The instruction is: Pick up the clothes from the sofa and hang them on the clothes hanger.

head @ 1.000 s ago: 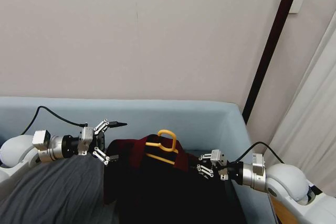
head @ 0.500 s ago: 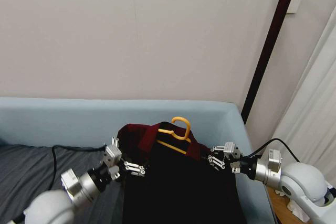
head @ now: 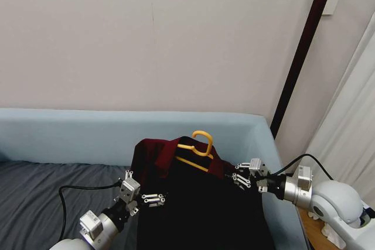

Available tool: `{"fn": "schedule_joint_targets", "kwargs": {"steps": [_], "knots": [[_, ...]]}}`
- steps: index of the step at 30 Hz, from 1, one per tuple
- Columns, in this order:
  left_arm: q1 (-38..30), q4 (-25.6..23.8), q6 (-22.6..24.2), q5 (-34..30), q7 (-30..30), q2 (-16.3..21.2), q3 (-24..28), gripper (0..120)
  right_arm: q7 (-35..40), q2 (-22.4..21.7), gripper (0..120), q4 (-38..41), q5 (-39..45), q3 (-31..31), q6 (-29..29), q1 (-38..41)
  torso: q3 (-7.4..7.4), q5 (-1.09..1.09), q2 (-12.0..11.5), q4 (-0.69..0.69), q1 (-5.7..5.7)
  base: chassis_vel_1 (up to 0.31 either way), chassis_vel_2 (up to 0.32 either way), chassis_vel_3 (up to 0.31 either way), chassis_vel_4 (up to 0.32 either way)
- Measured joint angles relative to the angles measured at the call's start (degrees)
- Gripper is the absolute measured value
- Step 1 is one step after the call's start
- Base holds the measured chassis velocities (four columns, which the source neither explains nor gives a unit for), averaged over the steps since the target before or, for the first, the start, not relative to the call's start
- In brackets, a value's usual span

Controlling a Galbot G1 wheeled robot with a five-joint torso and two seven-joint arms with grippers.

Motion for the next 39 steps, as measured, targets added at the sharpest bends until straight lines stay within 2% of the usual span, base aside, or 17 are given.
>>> {"fn": "schedule_joint_targets", "kwargs": {"steps": [5, 8, 10, 11, 16, 17, 21, 22, 26, 27, 30, 39], "knots": [[-0.1, -0.3, -0.8, 1.6, 0.2, -1.4, 0.8, 90, 0.0, 0.1, 7, 0.0, -0.1, -0.2, 0.1, 0.0, 0.0, 0.0, 0.0, 0.0, 0.0, 0.0, 0.0, 0.0, 0.0], [-0.1, -0.7, -0.9, 2.5, 0.0, -2.2, 1.2, 83, 0.0, 0.2, 7, 0.0, -0.1, -0.5, 0.1, 0.1, 0.0, 0.01, 0.0, 0.0, 0.0, 0.0, 0.0, 0.0, 0.0], [-0.2, -1.0, -0.9, 3.6, -0.4, -2.8, 1.5, 74, 0.0, 0.2, 7, -0.1, -0.1, -0.7, 0.1, 0.2, 0.0, 0.0, 0.0, 0.0, 0.0, 0.0, 0.0, 0.0, 0.0], [-0.2, -1.0, -0.9, 3.6, -0.4, -2.8, 1.5, 74, 0.0, 0.2, 7, -0.1, -0.1, -0.7, 0.1, 0.2, 0.0, 0.0, 0.0, 0.0, 0.0, 0.0, 0.0, 0.0, 0.0], [-1.0, -0.7, -0.1, 4.5, -1.1, -3.5, 1.9, 49, -0.2, 0.4, 7, -0.2, 0.0, -1.0, 0.1, 0.3, 0.0, 0.0, 0.0, 0.01, 0.0, 0.0, 0.0, 0.0, 0.0], [-1.0, -0.7, -0.1, 4.5, -1.1, -3.5, 1.9, 49, -0.2, 0.4, 7, -0.2, 0.0, -1.0, 0.1, 0.3, 0.0, 0.0, 0.0, 0.01, 0.0, 0.0, 0.0, 0.0, 0.0], [-1.6, -0.2, 0.5, 4.5, -1.4, -3.7, 1.9, 31, -0.3, 0.4, 7, -0.2, 0.0, -1.2, 0.3, 0.5, 0.0, 0.0, 0.0, 0.01, 0.0, 0.0, 0.0, 0.0, 0.0], [-1.6, -0.2, 0.5, 4.5, -1.4, -3.7, 1.9, 31, -0.3, 0.4, 7, -0.2, 0.0, -1.2, 0.3, 0.5, 0.0, 0.0, 0.0, 0.01, 0.0, 0.0, 0.0, 0.0, 0.0], [-1.7, -0.4, 0.5, 4.5, -1.3, -3.8, 2.0, 15, -0.3, 0.4, 7, -0.3, 0.0, -1.3, 0.4, 0.6, 0.0, 0.0, 0.0, 0.01, 0.0, 0.0, 0.0, 0.0, 0.0], [-1.7, -0.4, 0.5, 4.5, -1.3, -3.8, 2.0, 15, -0.3, 0.4, 7, -0.3, 0.0, -1.3, 0.4, 0.6, 0.0, 0.0, 0.0, 0.01, 0.0, 0.0, 0.0, 0.0, 0.0], [-1.5, -1.4, 0.4, 4.2, -0.8, -3.8, 2.1, 0, 0.0, 0.4, 7, -0.6, 0.0, -1.4, 0.6, 0.7, 0.0, 0.0, 0.0, 0.01, 0.0, 0.0, 0.0, 0.0, 0.0], [-0.3, -6.1, -0.5, 2.2, 1.9, -3.6, 2.7, 0, 4.9, 0.4, 7, -0.8, 0.4, -2.3, 0.7, 1.3, 0.0, 0.0, 0.0, 0.0, 0.0, 0.0, 0.0, 0.0, 0.0]]}}
